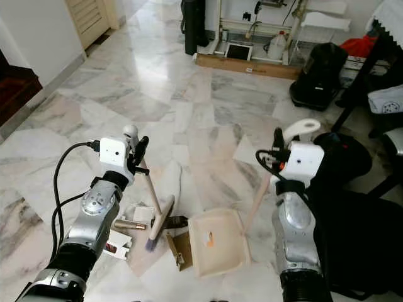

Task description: Sweep floor

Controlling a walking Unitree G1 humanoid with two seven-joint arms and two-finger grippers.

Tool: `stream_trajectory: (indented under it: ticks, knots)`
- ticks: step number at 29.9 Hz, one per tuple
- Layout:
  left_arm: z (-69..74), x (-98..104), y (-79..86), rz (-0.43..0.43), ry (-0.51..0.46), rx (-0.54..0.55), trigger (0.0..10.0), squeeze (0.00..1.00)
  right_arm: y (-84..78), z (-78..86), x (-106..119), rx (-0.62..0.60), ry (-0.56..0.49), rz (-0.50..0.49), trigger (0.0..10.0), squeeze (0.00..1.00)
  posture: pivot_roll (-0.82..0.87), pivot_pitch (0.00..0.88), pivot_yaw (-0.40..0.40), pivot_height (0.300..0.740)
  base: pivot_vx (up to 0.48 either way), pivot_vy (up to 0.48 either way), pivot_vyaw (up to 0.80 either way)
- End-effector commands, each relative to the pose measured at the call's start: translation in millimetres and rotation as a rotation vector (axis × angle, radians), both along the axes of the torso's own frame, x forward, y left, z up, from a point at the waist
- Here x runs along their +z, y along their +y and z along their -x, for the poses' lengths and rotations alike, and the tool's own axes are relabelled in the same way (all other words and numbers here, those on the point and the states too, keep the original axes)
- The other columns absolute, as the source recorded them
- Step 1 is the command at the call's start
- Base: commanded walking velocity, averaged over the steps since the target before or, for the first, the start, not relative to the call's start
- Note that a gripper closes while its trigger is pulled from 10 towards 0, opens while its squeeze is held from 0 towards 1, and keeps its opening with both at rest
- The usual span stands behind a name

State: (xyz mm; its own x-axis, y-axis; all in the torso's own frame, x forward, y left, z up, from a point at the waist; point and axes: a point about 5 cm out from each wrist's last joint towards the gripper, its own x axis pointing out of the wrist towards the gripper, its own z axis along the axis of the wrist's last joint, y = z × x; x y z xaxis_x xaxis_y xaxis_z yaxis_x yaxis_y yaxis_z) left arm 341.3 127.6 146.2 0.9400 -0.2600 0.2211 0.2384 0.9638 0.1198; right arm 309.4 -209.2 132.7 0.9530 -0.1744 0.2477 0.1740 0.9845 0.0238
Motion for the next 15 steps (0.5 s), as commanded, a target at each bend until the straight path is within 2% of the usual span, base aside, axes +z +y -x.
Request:
stream_trajectory:
  ticks: [1,9,13,15]
  knots:
    - [2.9,8,-1.5,-0.025,-0.026,-0.043,10.0,0.0,-2.7,1.9,-1,-0.036,-0.031,-0.012,10.0,0.0,0.07,0.167,-0.012,0.74,0.0,0.0,0.0]
    - [10.0,8,7.4,-0.043,0.002,-0.057,10.0,0.0,-5.4,0.6,-27,-0.105,0.041,0.009,10.0,0.0,0.09,0.187,-0.008,0.74,0.0,0.0,0.0]
    - [12.3,10,10.0,-0.047,0.012,-0.071,10.0,0.0,-5.5,0.8,-30,-0.122,0.052,0.054,10.0,0.0,0.11,0.19,-0.008,0.74,0.0,0.0,0.0]
    - [13.9,11,13.1,-0.053,0.012,-0.072,10.0,0.0,-9.3,2.0,-32,-0.169,0.055,0.065,10.0,0.0,0.12,0.198,-0.004,0.74,0.0,0.0,0.0]
